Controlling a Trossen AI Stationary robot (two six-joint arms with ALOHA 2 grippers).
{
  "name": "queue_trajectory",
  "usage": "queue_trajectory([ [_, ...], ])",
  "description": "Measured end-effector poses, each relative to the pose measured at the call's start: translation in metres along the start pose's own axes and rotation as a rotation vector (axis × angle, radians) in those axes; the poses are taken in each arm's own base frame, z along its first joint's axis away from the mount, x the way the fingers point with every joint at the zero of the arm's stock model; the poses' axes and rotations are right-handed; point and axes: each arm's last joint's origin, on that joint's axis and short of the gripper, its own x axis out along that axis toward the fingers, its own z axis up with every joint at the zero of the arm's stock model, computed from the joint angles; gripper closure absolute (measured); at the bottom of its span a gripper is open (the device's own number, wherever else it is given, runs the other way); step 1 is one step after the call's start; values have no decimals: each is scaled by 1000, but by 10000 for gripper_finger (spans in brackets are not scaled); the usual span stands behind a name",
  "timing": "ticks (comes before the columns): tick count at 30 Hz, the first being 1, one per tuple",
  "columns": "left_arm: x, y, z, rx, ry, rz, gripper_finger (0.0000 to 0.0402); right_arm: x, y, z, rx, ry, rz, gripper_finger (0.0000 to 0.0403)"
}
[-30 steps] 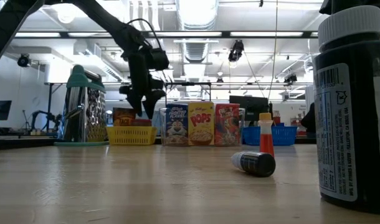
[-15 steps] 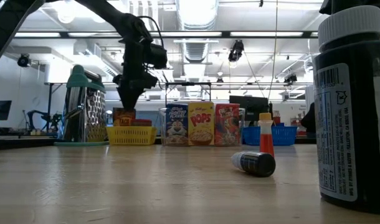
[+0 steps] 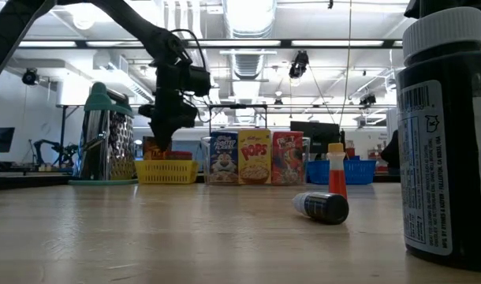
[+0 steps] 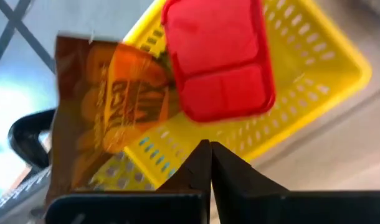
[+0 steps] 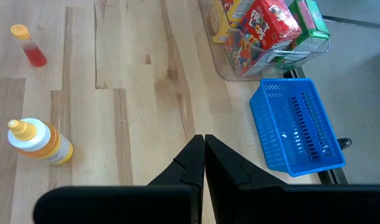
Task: Pick & Place Kitchen Items
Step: Put the red seasoning can into the yellow bin, then adjust the brown seasoning bag into the yellow bin, then put the violet seasoning bottle into the yellow bin
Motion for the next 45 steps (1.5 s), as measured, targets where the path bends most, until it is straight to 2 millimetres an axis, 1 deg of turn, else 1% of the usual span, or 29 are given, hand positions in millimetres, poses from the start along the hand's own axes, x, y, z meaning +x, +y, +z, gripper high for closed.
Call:
queue_trajectory([
  [9, 5, 0, 7, -24, -86, -21, 397, 0, 0, 0, 0, 0, 0, 394],
  [13, 5, -3, 8, 5, -88, -124, 396, 0, 0, 0, 0, 0, 0, 394],
  [20, 5, -4, 7, 17, -81, -147, 397, 0, 0, 0, 0, 1, 0, 394],
  [25, 4, -7, 7, 42, -77, -266, 394, 0, 0, 0, 0, 1, -1, 394],
  [27, 3, -6, 5, 45, -55, -242, 396, 0, 0, 0, 0, 0, 0, 394],
  [31, -1, 2, 4, 34, -29, -10, 398, 0, 0, 0, 0, 1, 0, 394],
  [32, -1, 3, 4, 33, -27, 21, 398, 0, 0, 0, 0, 1, 0, 394],
  [36, -1, 5, 7, 28, -56, 45, 399, 0, 0, 0, 0, 0, 0, 394],
  [41, 4, 10, 6, 15, -64, 165, 400, 0, 0, 0, 0, 1, 0, 394],
  [45, 4, 8, 2, 33, -32, 155, 400, 0, 0, 0, 0, 1, 0, 394],
])
